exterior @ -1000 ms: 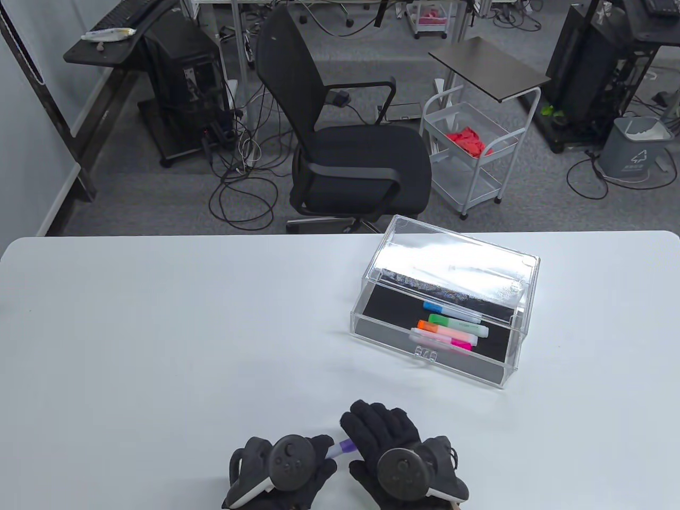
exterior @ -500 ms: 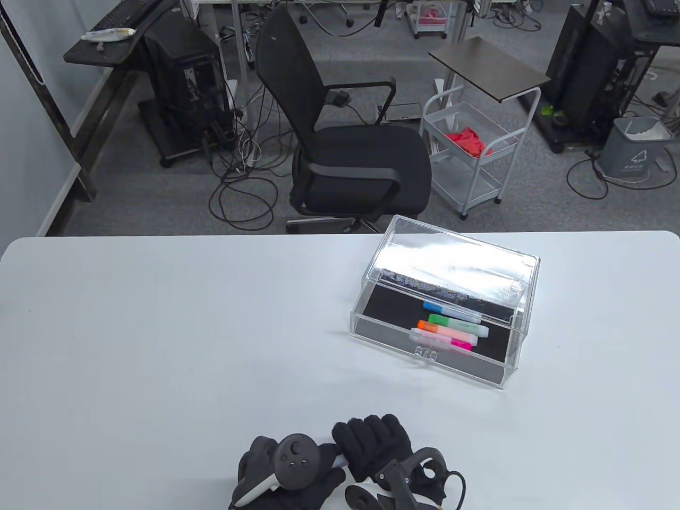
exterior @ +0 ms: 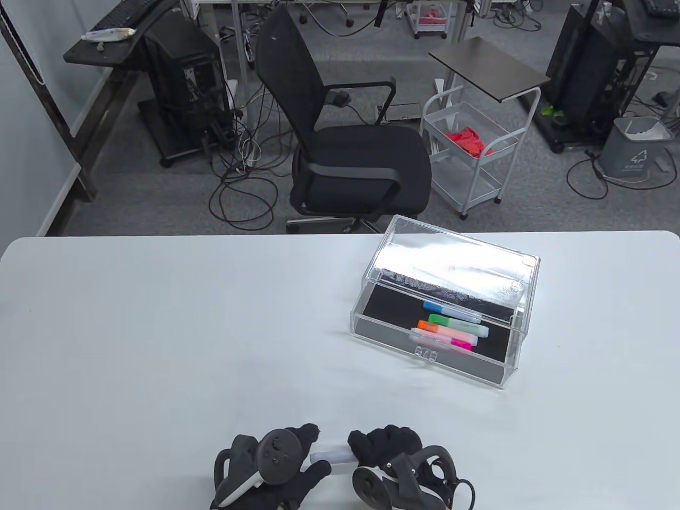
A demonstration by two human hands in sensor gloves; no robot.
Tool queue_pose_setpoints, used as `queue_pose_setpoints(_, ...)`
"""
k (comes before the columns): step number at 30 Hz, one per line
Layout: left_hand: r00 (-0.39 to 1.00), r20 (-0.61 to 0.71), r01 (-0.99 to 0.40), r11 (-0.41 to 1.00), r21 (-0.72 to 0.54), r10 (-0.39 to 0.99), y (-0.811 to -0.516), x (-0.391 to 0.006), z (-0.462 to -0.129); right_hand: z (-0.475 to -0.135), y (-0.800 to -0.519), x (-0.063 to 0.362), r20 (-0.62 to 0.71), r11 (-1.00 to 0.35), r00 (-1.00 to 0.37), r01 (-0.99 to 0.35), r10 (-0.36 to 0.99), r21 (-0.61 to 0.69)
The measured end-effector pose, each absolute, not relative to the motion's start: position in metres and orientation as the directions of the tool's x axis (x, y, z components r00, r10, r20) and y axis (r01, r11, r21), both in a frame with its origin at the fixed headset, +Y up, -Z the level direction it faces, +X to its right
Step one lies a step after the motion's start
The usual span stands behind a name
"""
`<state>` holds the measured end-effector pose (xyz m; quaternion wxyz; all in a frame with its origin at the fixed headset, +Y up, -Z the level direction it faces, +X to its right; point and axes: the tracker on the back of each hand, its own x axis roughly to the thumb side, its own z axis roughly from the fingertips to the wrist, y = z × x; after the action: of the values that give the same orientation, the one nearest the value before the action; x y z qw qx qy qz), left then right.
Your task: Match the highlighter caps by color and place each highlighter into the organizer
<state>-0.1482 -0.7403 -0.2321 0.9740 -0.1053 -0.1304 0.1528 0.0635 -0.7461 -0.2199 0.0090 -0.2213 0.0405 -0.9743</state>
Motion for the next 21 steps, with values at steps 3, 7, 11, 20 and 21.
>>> queue_pose_setpoints(3,0.952,0.203,-0.19,0.963,-0.191,0.228,-0.738,-0.155,-0.233,-0.225,-0.745,0.072,0.384,-0.997,-0.923,-0.051,0.025,-0.057)
queue_pose_setpoints(7,0.967,0.16,-0.172,0.972,-0.162,0.198,-0.736,-0.165,-0.234,-0.24,-0.74,0.094,0.28,-0.984,-0.944,-0.179,0.172,-0.002)
queue_pose_setpoints(11,0.978,0.116,-0.154,0.975,-0.158,0.173,-0.735,-0.174,-0.236,-0.267,-0.718,0.121,0.187,-0.987,-0.973,-0.149,0.137,-0.053)
queue_pose_setpoints(20,0.986,0.052,-0.144,0.963,-0.228,0.16,-0.742,-0.182,-0.239,-0.335,-0.677,0.165,-0.044,-0.981,-0.985,-0.162,0.167,-0.107)
queue_pose_setpoints(21,0.986,0.049,-0.141,0.963,-0.231,0.157,-0.742,-0.182,-0.239,-0.344,-0.676,0.168,-0.078,-0.981,-0.981,-0.168,0.176,-0.101)
